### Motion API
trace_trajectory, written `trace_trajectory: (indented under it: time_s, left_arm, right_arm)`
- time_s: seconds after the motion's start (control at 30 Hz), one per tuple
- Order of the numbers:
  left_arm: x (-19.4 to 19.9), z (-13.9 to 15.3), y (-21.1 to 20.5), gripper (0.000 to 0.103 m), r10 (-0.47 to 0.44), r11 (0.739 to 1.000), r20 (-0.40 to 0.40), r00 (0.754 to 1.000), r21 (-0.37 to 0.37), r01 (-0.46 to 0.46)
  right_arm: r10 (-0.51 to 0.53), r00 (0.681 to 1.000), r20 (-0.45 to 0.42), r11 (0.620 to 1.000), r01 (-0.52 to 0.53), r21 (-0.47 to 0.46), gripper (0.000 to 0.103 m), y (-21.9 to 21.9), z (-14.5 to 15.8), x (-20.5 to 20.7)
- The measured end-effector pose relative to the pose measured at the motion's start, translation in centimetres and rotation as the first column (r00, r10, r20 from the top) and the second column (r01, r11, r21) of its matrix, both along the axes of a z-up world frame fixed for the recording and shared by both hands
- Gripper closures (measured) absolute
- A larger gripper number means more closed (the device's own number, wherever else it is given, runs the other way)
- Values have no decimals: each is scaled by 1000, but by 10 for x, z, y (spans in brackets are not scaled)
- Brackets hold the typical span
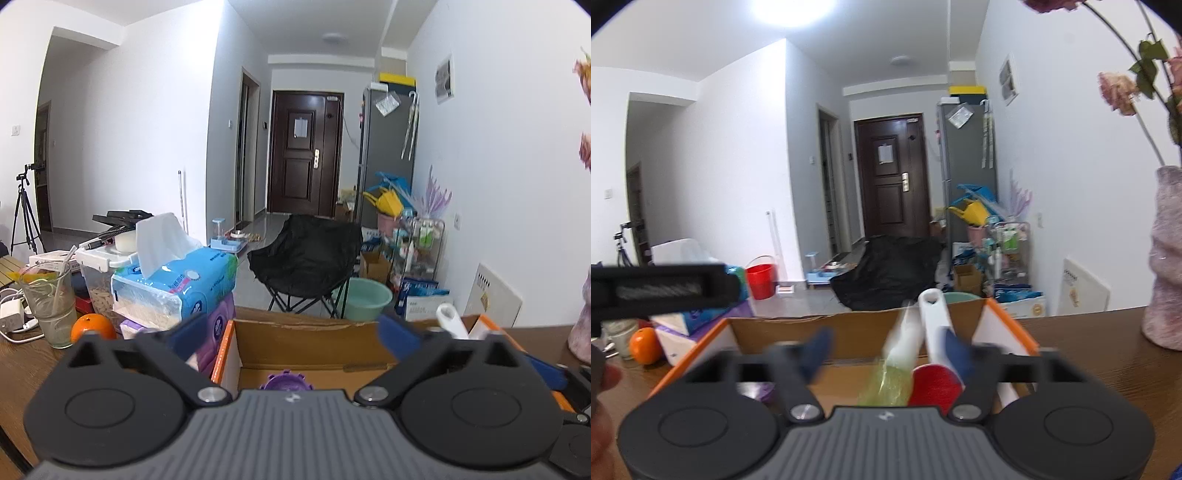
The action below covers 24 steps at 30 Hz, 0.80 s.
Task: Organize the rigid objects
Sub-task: 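Open the left gripper to drop the white cap while the right releases the spray bottle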
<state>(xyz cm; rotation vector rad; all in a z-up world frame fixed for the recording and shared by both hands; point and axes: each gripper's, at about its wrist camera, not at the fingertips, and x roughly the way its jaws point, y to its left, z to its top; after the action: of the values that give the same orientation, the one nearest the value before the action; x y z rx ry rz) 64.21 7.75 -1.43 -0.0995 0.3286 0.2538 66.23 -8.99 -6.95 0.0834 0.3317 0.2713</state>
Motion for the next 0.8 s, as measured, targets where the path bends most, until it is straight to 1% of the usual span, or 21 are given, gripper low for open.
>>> trace_trajectory:
  time_s: [0.03,0.1,0.23,0.5,0.8]
  left_arm:
    - [0,1,1,0,-1,1000,2,1000,-5,1]
    - [-1,2,0,0,-10,1000,-2,1000,-6,10]
    - [-1,0,-1,0,0,1000,-7,1000,24,0]
    - [-1,0,1,0,8,1000,-11,1000,11,-7]
    - [-9,0,0,0,2,1000,-4,1000,13,-2]
  right_arm:
    - [-12,1000,8,1000,12,-4,4,-2,0,0]
    - [-31,999,19,999,32,-5,0,-5,1,-2]
    - [-50,999,16,999,50,1,0,-14,2,0]
    - [-65,998,15,998,65,-14,0,-21,3,1]
    - [-60,998,31,998,61,-34,0,-27,9,-16]
